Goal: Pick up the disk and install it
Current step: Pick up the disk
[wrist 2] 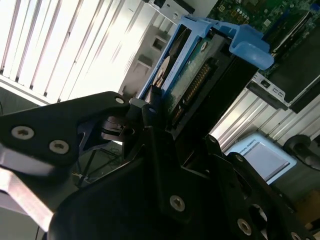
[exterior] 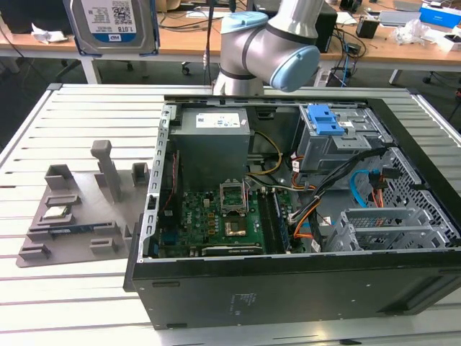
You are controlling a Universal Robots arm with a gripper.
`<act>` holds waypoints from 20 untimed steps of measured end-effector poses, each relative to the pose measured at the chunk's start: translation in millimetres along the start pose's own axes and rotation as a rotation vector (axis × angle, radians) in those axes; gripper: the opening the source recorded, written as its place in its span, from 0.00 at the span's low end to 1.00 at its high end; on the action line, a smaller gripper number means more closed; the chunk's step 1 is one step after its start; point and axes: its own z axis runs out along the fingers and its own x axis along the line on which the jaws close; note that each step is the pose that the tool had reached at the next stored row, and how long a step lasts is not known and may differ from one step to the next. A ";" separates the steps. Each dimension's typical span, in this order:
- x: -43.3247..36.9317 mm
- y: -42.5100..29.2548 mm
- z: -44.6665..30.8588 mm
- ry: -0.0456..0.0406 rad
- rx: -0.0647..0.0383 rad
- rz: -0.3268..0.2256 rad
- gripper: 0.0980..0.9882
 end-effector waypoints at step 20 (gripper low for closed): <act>2.8 -81.4 0.3 0.0001 -0.001 0.000 0.30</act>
